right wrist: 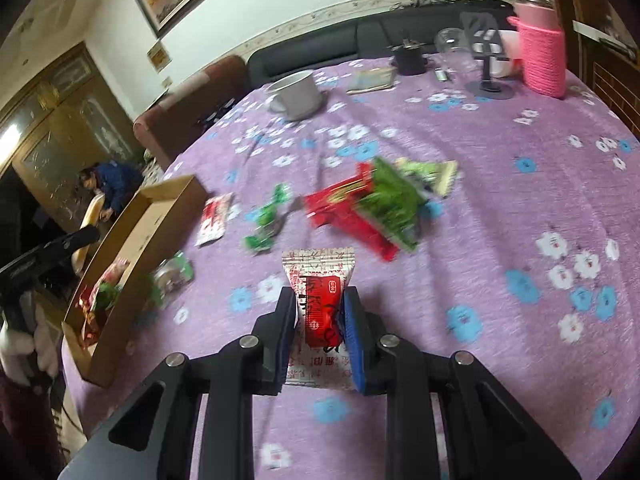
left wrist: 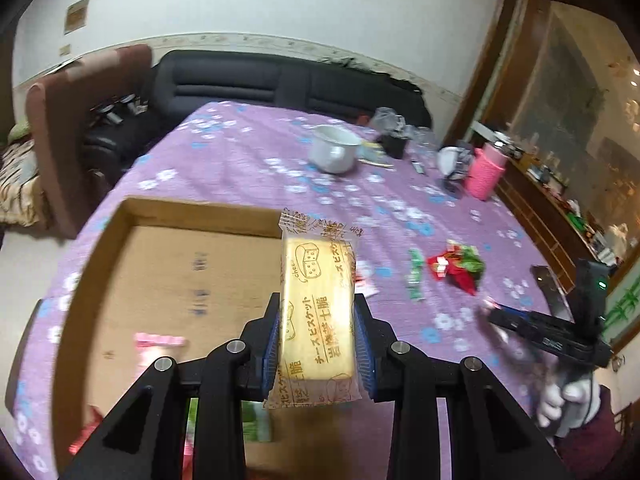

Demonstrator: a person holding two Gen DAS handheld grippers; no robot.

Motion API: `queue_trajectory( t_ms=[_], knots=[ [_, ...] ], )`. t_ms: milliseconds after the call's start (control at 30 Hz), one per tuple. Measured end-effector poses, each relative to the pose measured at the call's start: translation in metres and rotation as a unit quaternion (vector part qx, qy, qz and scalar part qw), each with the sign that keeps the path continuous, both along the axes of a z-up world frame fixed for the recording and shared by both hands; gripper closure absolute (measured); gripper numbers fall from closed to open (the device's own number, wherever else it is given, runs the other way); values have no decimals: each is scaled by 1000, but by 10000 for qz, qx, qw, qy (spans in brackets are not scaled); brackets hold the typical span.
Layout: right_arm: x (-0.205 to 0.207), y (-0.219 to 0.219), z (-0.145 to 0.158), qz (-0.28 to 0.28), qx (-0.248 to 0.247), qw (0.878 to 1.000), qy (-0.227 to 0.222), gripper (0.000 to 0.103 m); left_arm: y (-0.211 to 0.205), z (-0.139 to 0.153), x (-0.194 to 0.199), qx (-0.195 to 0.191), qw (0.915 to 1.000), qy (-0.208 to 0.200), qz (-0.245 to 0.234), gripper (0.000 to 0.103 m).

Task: Organize snacks
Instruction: 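Carry both packets over the cardboard box and open both tools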

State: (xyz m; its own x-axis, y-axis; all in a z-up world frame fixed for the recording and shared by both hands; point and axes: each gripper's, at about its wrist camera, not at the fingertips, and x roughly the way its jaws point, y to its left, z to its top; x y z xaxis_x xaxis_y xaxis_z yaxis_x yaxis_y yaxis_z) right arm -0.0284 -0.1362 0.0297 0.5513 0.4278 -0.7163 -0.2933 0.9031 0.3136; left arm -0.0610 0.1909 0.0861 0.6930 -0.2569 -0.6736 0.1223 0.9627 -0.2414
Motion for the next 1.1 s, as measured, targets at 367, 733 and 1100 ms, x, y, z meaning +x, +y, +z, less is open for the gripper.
queue_trajectory(
  t_ms=[367, 733, 1100],
  knots=[
    [2, 117, 37, 1139, 5, 9935, -60, 80, 74, -29, 6, -96, 9972, 332, 666, 69],
    [24, 242, 26, 2040, -72, 9783, 342, 80, 99, -43, 21, -351, 9915, 770, 985, 69],
    [29, 257, 25, 1918, -255, 9810, 134, 68, 119, -43, 11, -917, 9845, 808, 1261, 42]
  ],
)
